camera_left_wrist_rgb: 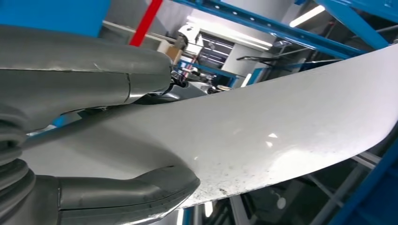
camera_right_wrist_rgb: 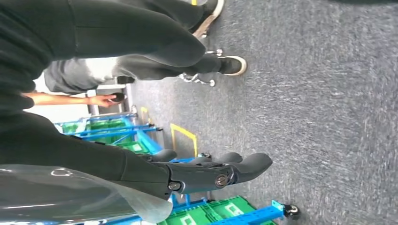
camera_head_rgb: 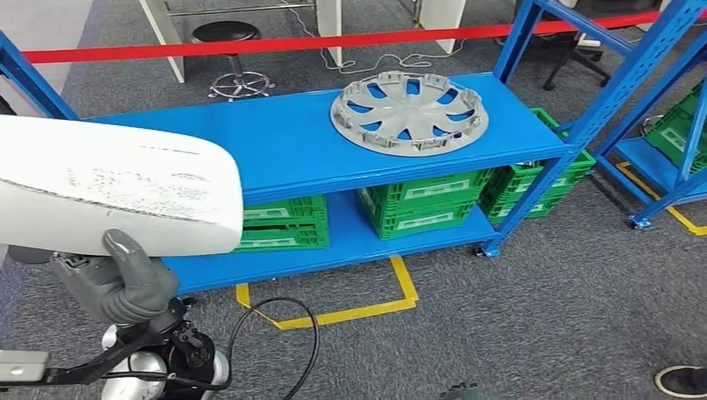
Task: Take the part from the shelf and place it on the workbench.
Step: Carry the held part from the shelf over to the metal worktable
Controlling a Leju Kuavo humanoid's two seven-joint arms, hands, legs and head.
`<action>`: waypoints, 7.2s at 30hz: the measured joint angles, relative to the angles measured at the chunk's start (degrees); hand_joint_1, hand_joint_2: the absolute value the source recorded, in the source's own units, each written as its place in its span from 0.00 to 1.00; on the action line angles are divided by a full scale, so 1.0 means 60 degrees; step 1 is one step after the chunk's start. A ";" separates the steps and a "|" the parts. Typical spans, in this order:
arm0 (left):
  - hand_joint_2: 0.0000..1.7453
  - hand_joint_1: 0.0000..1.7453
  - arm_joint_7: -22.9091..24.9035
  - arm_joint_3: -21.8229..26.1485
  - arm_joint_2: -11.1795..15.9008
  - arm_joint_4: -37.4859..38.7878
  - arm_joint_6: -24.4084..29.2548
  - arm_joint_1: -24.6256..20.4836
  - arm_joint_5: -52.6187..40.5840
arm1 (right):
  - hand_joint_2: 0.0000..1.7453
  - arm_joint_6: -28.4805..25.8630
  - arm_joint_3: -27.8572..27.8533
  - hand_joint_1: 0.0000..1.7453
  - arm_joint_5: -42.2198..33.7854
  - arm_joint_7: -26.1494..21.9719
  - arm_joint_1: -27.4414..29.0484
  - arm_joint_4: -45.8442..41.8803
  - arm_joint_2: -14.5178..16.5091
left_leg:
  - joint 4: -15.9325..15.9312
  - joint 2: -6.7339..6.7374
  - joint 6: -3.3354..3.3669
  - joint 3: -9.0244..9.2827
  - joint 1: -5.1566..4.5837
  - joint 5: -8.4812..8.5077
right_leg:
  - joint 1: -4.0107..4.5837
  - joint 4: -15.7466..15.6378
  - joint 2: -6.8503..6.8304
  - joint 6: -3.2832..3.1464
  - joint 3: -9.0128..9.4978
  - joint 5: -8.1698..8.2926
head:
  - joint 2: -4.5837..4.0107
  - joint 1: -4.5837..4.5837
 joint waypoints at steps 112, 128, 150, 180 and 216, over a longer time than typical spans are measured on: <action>1.00 1.00 -0.0029 0.0077 0.0596 -0.0501 0.0477 0.1503 -0.0232 | 1.00 -0.2568 -1.2608 0.00 -1.1834 -0.6416 0.1118 -0.0039 0.0283 | 0.0662 -0.0719 -0.0368 0.0409 0.0067 -0.0658 | 0.0054 -0.2424 0.0939 -0.0490 0.0239 0.1473 | 0.0000 -0.0013; 1.00 1.00 -0.0025 0.0094 0.0312 0.0239 -0.1212 0.1171 0.0142 | 1.00 -0.2499 -1.2859 0.00 -1.1626 -0.6721 0.1130 -0.0066 0.0272 | 0.0253 0.0828 -0.0244 0.0450 -0.0020 -0.0594 | 0.0004 -0.2279 -0.0715 -0.0077 0.0303 0.1249 | 0.0000 0.0127; 1.00 1.00 -0.0018 0.0814 -0.0152 0.0653 -0.2402 0.0834 0.0280 | 1.00 -0.1240 -1.3423 0.00 -1.1481 -0.7220 0.1298 -0.0119 0.0418 | 0.0168 -0.0359 -0.0123 0.0395 0.0084 -0.0439 | -0.0027 -0.1121 0.0465 -0.0106 -0.0730 0.0873 | 0.0000 0.0097; 1.00 1.00 -0.0018 0.0919 -0.0265 0.1144 -0.2589 0.0254 0.0192 | 1.00 -0.1133 -1.3876 0.00 -1.1519 -0.7297 0.1350 -0.0146 0.0533 | 0.0072 -0.0396 -0.0114 0.0366 0.0046 -0.0353 | 0.0031 -0.1469 0.0515 -0.0227 -0.0510 0.1008 | 0.0000 0.0040; 1.00 1.00 -0.0040 -0.0105 0.0482 0.0209 0.0213 0.1238 -0.0268 | 1.00 -0.1702 -1.3649 0.00 -0.9903 -0.4651 0.0973 -0.0149 0.0485 | 0.0086 -0.0113 -0.0099 0.0301 0.0020 -0.0388 | -0.0098 -0.0429 0.0053 0.0018 -0.0837 0.0595 | 0.0000 0.0068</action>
